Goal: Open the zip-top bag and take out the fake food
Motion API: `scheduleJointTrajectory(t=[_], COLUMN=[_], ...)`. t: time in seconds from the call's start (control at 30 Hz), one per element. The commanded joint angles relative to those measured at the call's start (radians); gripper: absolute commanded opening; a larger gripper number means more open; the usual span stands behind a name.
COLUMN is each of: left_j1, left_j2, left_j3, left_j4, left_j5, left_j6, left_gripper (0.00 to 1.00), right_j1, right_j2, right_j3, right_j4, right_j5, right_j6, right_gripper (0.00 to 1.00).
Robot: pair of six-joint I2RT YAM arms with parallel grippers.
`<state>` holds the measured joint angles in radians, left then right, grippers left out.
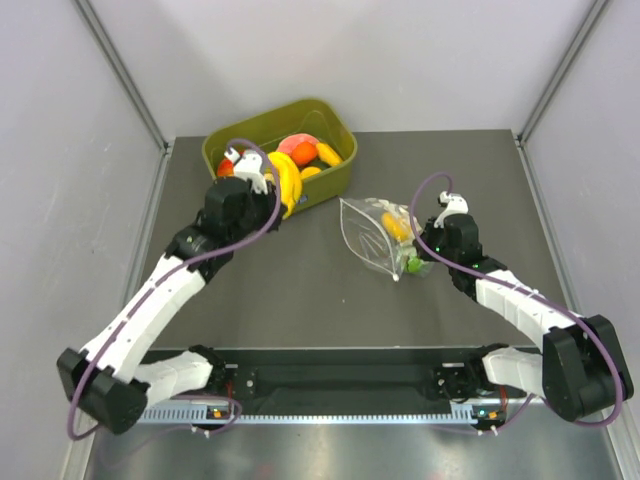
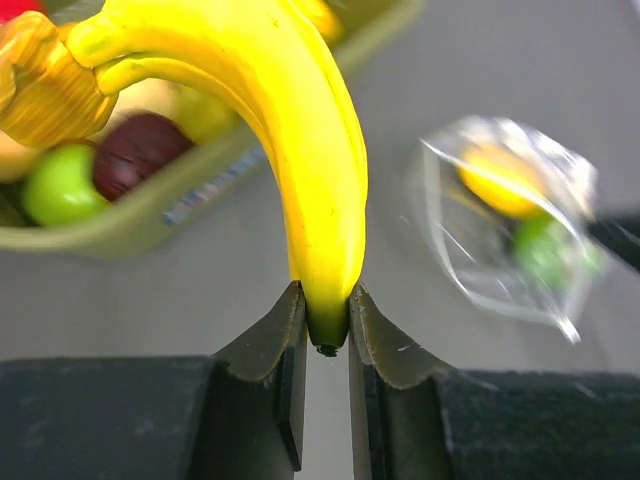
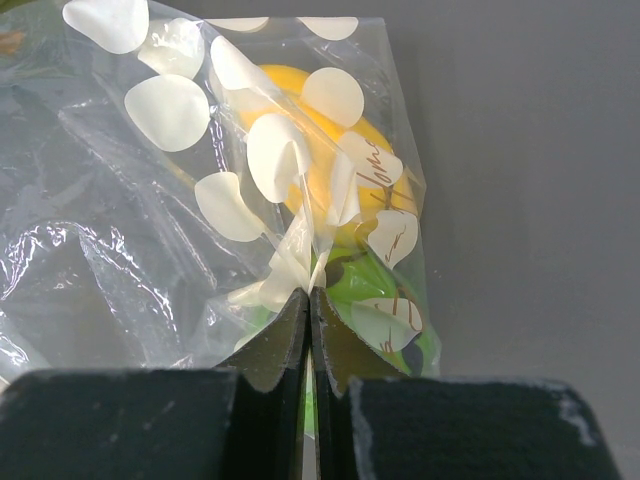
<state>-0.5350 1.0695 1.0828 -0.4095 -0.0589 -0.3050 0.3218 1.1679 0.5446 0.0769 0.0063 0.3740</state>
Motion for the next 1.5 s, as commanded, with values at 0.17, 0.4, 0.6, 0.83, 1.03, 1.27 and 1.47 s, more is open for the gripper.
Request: scheduleJointTrajectory(t=[0.17, 0.4, 0.6, 0.83, 1.03, 1.27, 1.47], left_j1=[0.207, 0.268, 0.277, 0.274, 0.169, -0.114, -0.281], left_j2=[0.329, 0.567, 0.615, 0.557, 0.449, 0.371, 0.424], left_j3=[0.280, 0.420, 0.439, 0.425, 0.379, 0.295, 0.218], left_j4=[0.288, 0.296, 0.294, 0.267, 0.242, 0.242, 0.271], left_j5=[0.030, 0.054, 0.146, 0.159, 0.084, -0.026, -0.044], left_j6=[0.086, 0.144, 0.156, 0.164, 0.194, 0.216, 0.133], left_gripper=[0.00, 0.00, 0.98, 0.99, 0.99, 0.99, 0.99], right_j1=[-0.015, -0.015, -0.015, -0.015, -0.015, -0.015, -0.015], right_j2=[0.024, 0.029, 0.033, 0.036, 0.032, 0.010, -0.027], right_j3=[-0.023, -0.021, -0.020, -0.021, -0.020, -0.020, -0.008], right_j4=[-0.100, -0.098, -0.100, -0.097, -0.100, -0.114, -0.166], right_j5=[-0.002, -0.003, -0.003, -0.003, -0.002, 0.000, 0.023], right_j6=[-0.026, -0.024, -0.026, -0.024, -0.023, -0.021, -0.018], right_gripper=[0.00, 0.00, 0.00, 0.00, 0.00, 0.00, 0.00])
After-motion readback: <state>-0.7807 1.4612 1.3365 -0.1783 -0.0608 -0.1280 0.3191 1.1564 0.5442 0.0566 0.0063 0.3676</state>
